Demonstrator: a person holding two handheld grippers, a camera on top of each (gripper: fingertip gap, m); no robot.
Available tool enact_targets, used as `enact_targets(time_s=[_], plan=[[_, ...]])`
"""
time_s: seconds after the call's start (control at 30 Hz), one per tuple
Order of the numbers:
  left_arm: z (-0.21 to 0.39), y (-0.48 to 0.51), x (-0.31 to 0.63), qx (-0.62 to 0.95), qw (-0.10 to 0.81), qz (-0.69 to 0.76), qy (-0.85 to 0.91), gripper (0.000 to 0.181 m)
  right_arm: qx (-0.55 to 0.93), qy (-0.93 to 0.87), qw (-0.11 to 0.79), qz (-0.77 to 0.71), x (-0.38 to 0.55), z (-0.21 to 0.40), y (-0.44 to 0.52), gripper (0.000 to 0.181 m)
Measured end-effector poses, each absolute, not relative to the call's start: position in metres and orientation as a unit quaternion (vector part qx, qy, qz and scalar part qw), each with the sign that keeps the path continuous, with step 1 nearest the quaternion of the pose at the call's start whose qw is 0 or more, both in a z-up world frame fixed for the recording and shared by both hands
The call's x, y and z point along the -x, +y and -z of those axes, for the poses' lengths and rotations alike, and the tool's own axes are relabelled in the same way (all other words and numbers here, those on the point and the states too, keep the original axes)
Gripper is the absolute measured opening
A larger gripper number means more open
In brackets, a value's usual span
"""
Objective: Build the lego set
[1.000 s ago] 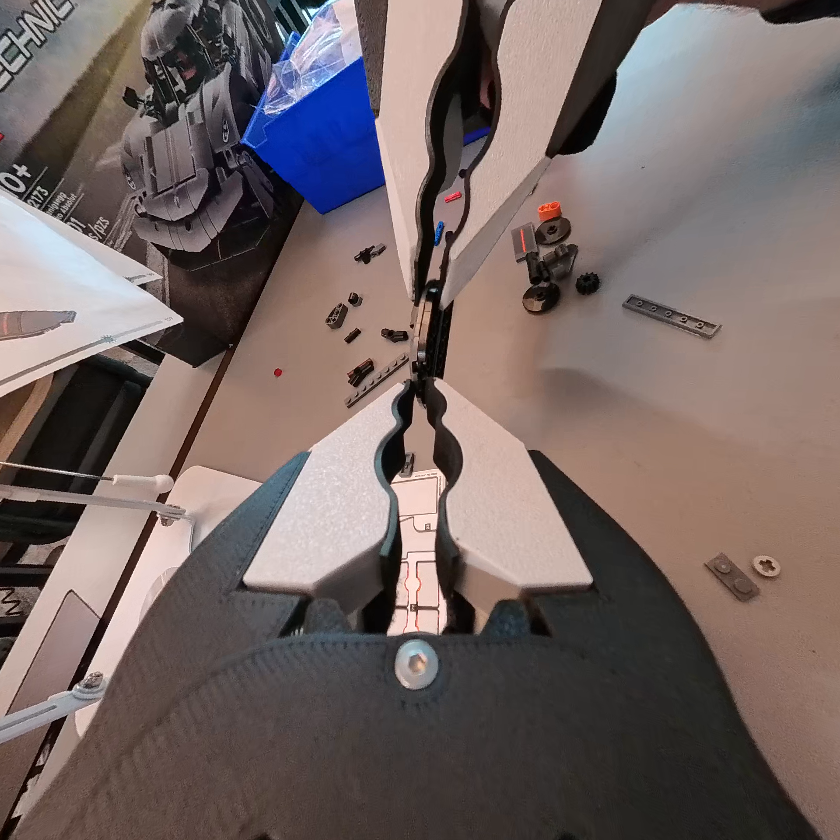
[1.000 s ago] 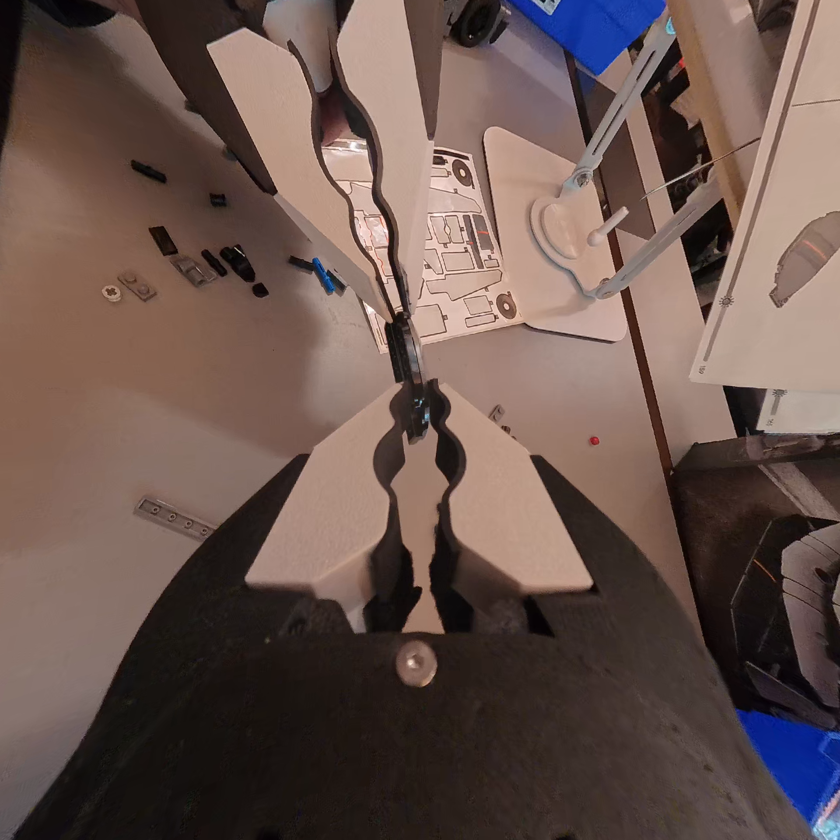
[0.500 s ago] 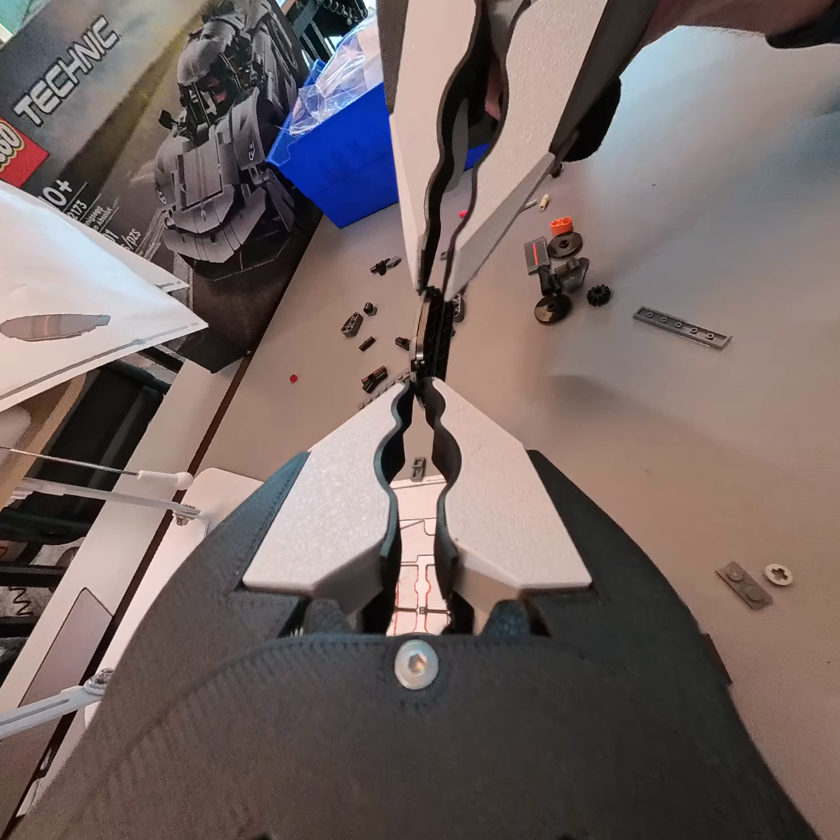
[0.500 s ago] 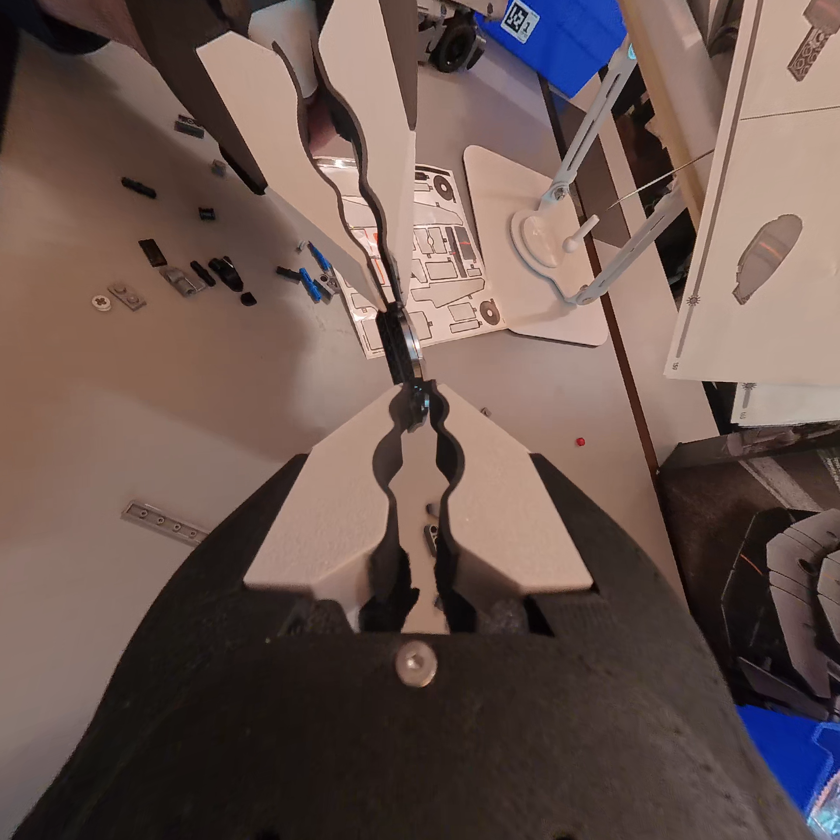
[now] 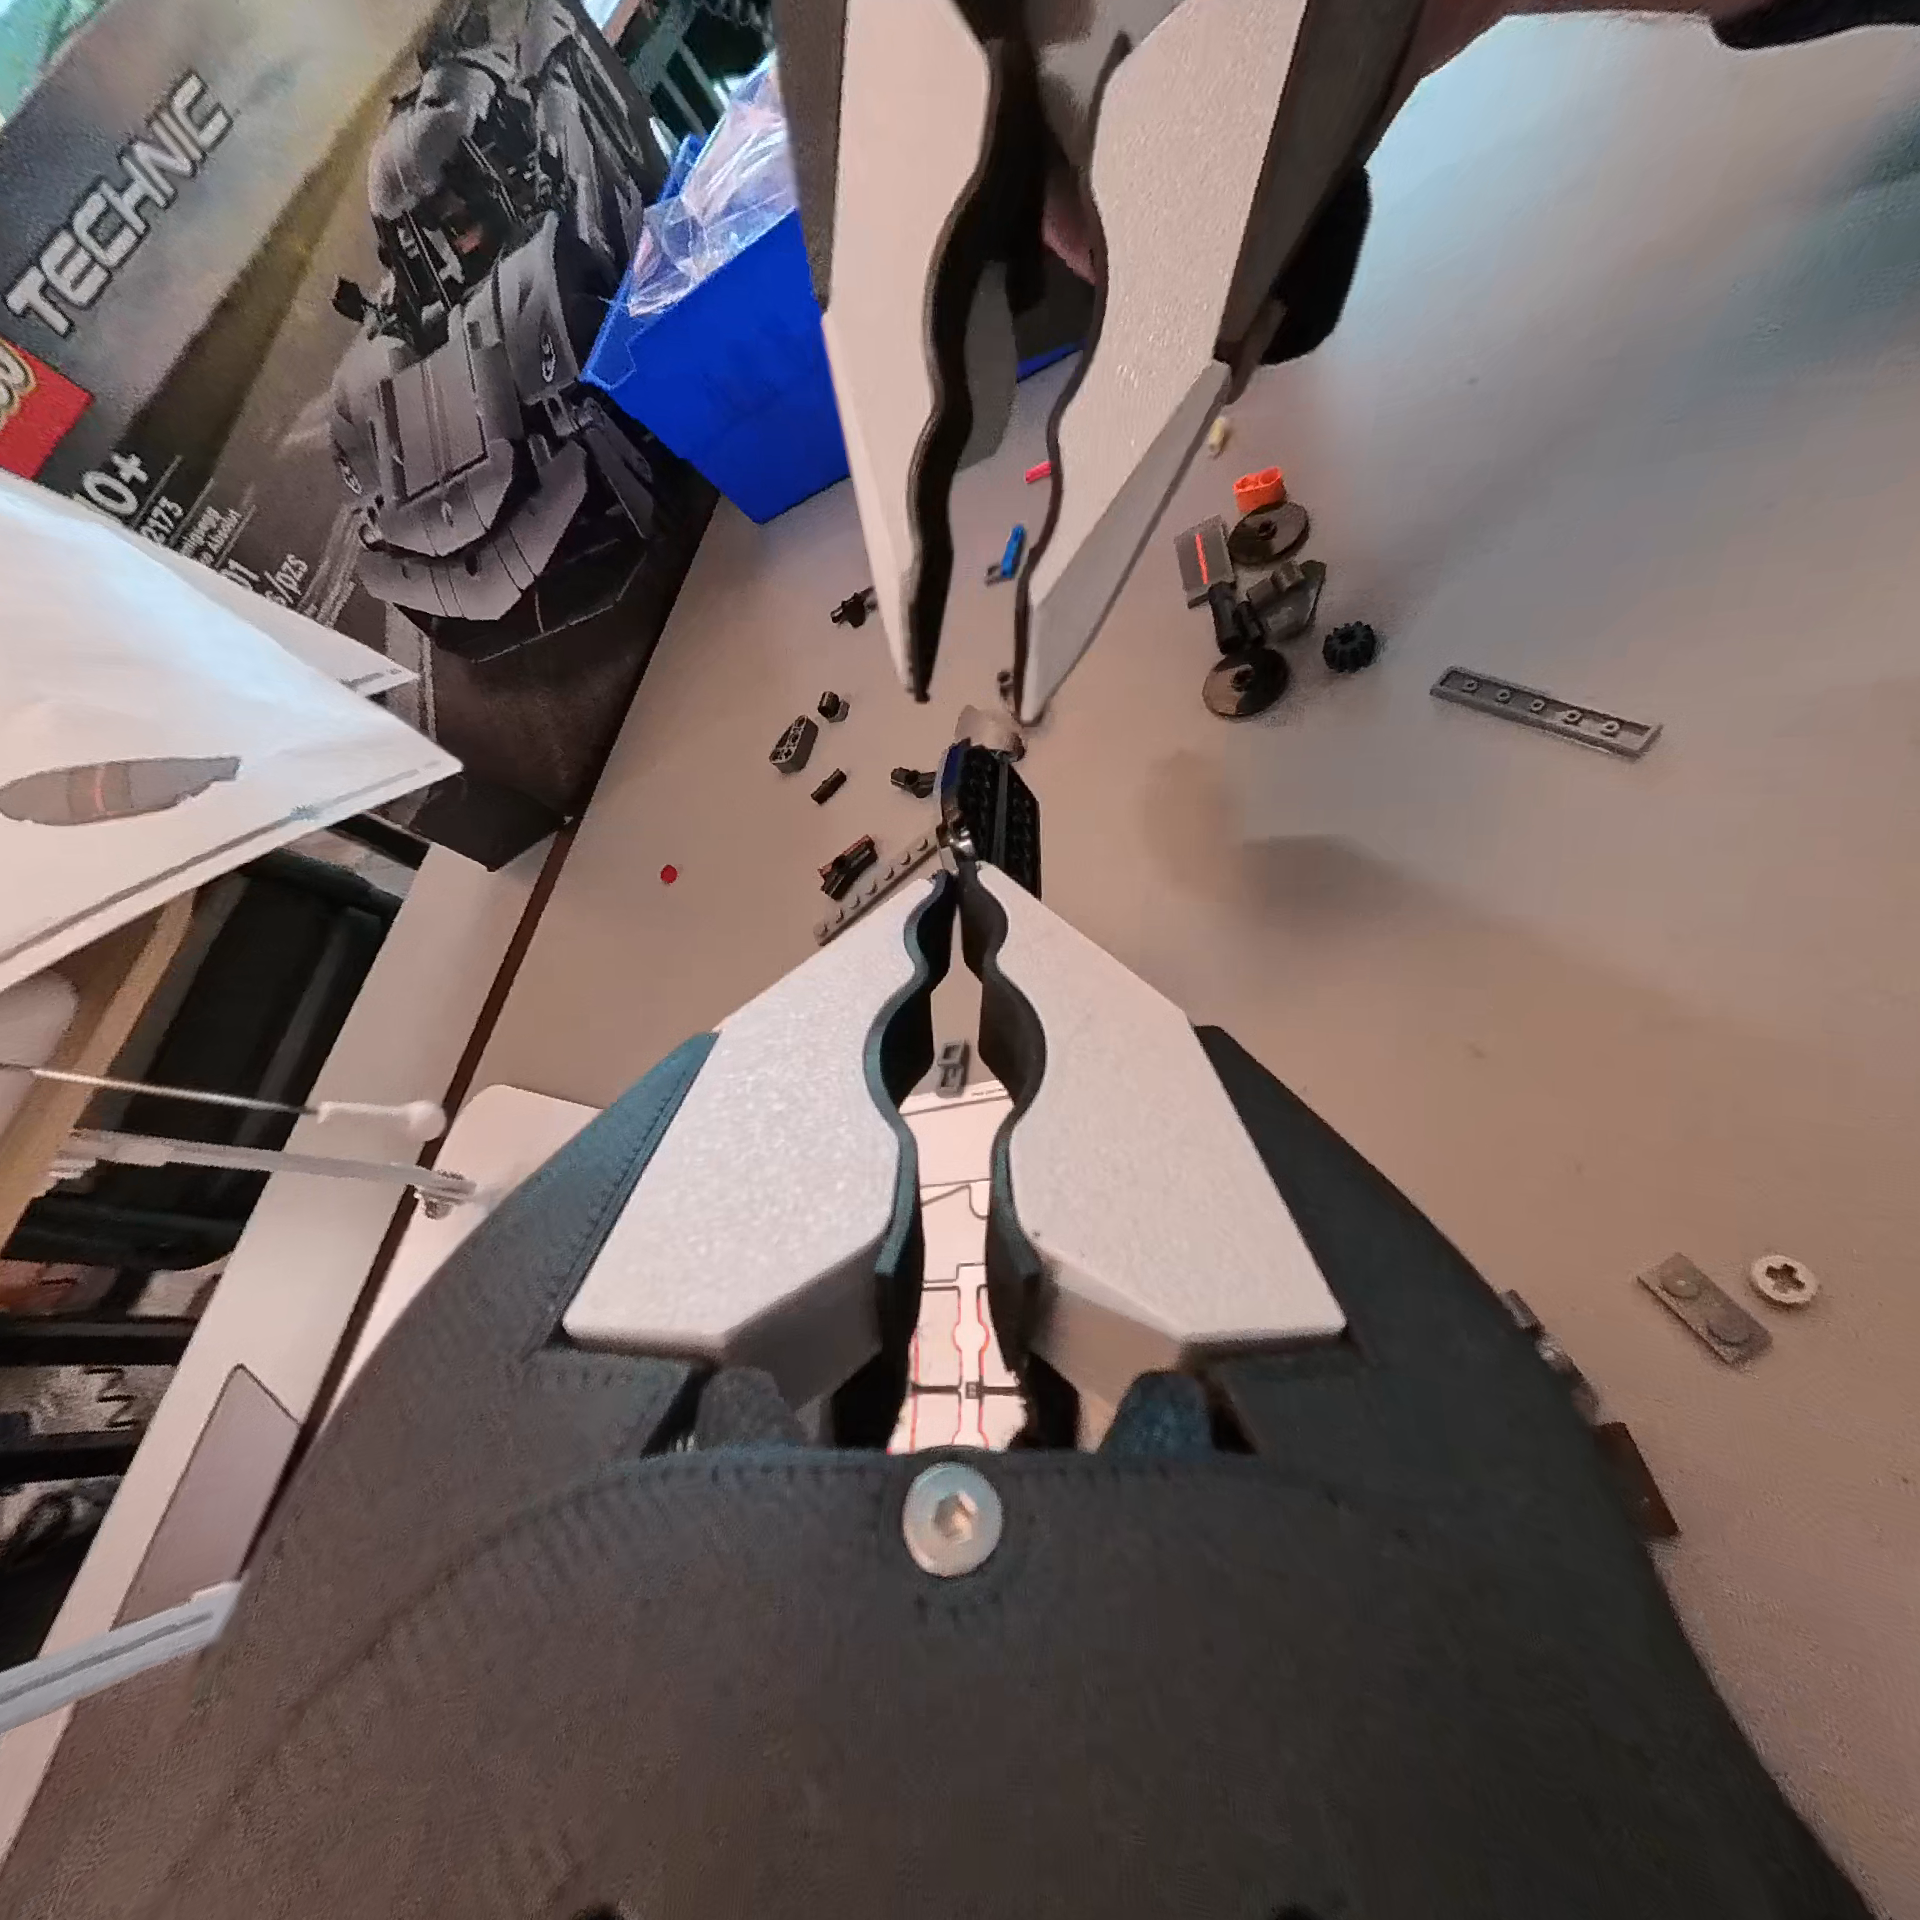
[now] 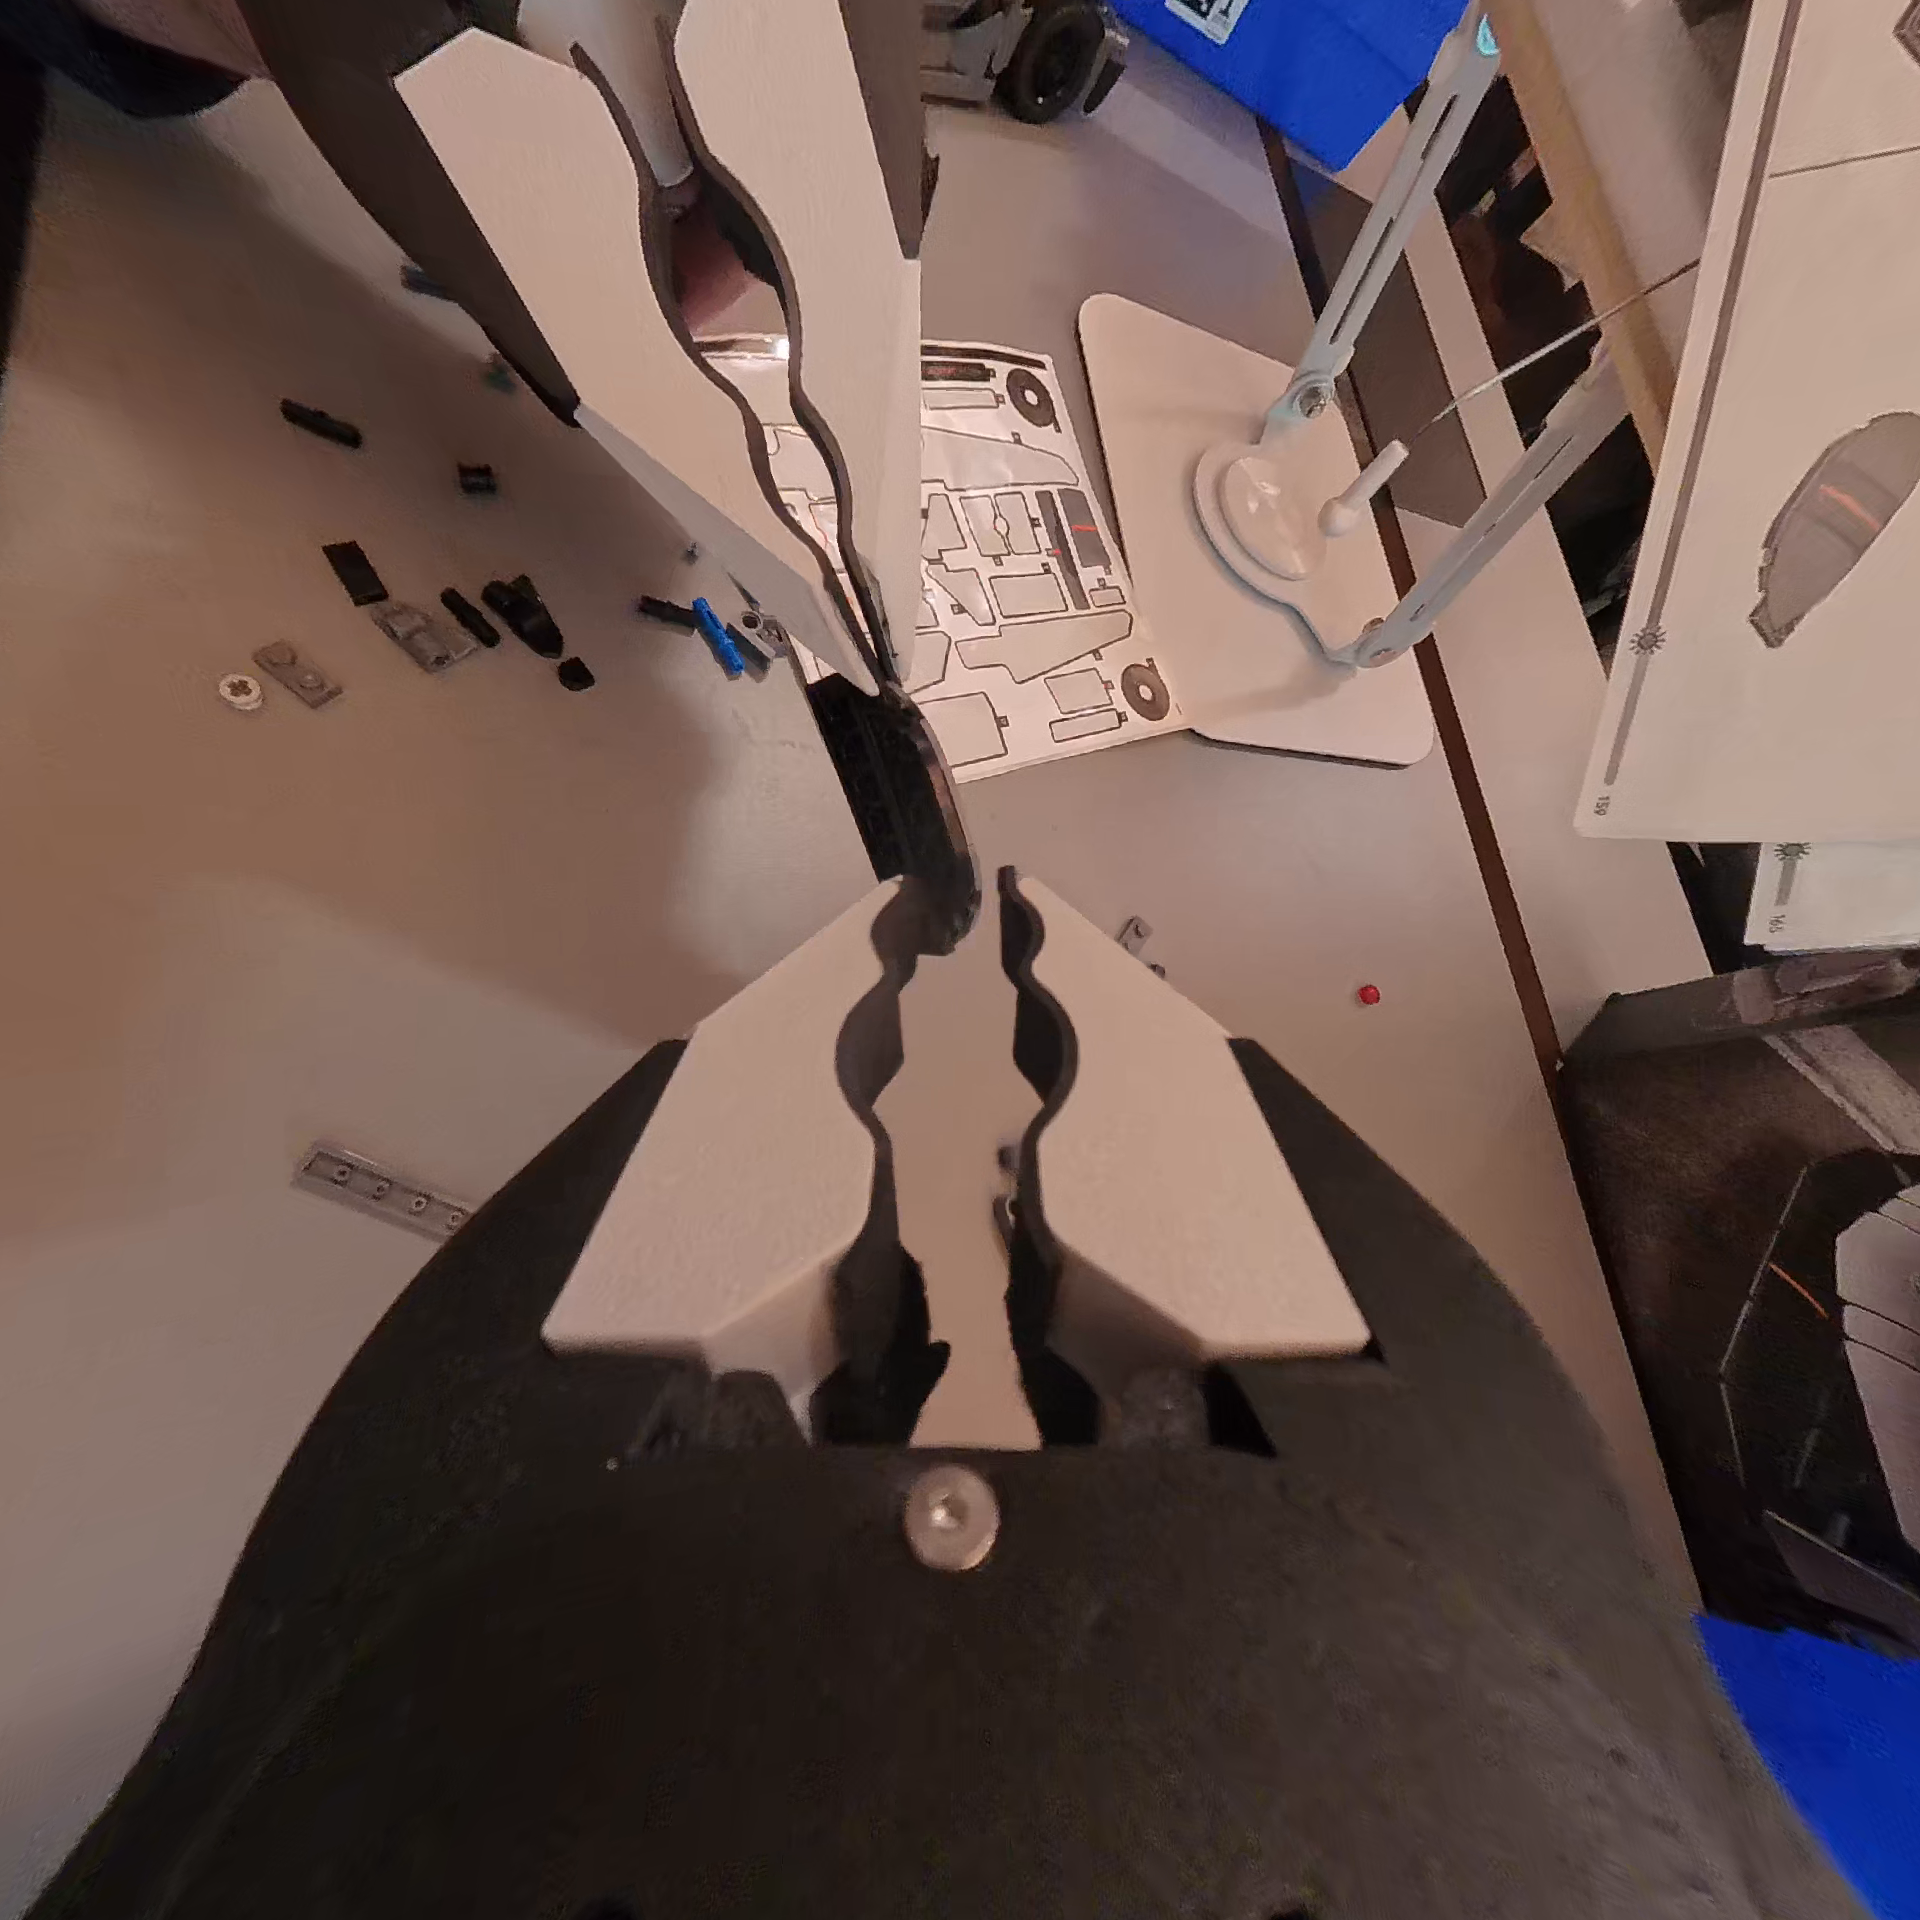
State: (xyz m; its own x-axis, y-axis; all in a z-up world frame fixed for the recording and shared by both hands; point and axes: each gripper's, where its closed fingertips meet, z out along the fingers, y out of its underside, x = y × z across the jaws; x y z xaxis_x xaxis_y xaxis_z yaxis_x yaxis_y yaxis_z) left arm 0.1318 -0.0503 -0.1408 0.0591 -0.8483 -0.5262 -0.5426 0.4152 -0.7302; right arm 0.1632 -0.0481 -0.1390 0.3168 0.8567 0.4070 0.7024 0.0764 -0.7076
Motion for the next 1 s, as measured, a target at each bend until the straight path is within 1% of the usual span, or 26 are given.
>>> enact_targets(time_s=[0.1, 0.17, 0.23, 0.57, 0.6, 0.73, 0.87, 0.93, 1.0], plan=[[0.141, -0.057, -0.135, 0.495, 0.515, 0.126, 0.688, 0.0, 0.661, -0.593, 0.45, -0.095, -0.153, 0.14, -0.054, 0.022], [0.142, -0.062, -0.137, 0.481, 0.519, 0.112, 0.698, 0.0, 0.654, -0.604, 0.447, -0.091, -0.149, 0.143, -0.057, 0.017], [0.141, -0.064, -0.138, 0.475, 0.521, 0.108, 0.7, 0.0, 0.648, -0.611, 0.446, -0.087, -0.147, 0.144, -0.059, 0.006], [0.14, -0.063, -0.137, 0.487, 0.517, 0.14, 0.689, 0.0, 0.645, -0.612, 0.449, -0.086, -0.147, 0.142, -0.06, 0.002], [0.139, -0.063, -0.137, 0.489, 0.518, 0.147, 0.686, 0.002, 0.645, -0.612, 0.45, -0.086, -0.147, 0.142, -0.06, 0.003], [0.139, -0.062, -0.136, 0.506, 0.505, 0.184, 0.674, 0.017, 0.644, -0.608, 0.456, -0.087, -0.148, 0.138, -0.059, 0.003], [0.147, -0.063, -0.137, 0.509, 0.49, 0.179, 0.685, 0.02, 0.643, -0.605, 0.462, -0.088, -0.148, 0.135, -0.059, 0.003], [0.146, -0.062, -0.138, 0.506, 0.499, 0.167, 0.684, 0.012, 0.642, -0.605, 0.462, -0.091, -0.148, 0.135, -0.059, 0.003], [0.145, -0.06, -0.137, 0.51, 0.499, 0.171, 0.68, 0.01, 0.642, -0.604, 0.463, -0.092, -0.148, 0.135, -0.059, 0.002]])
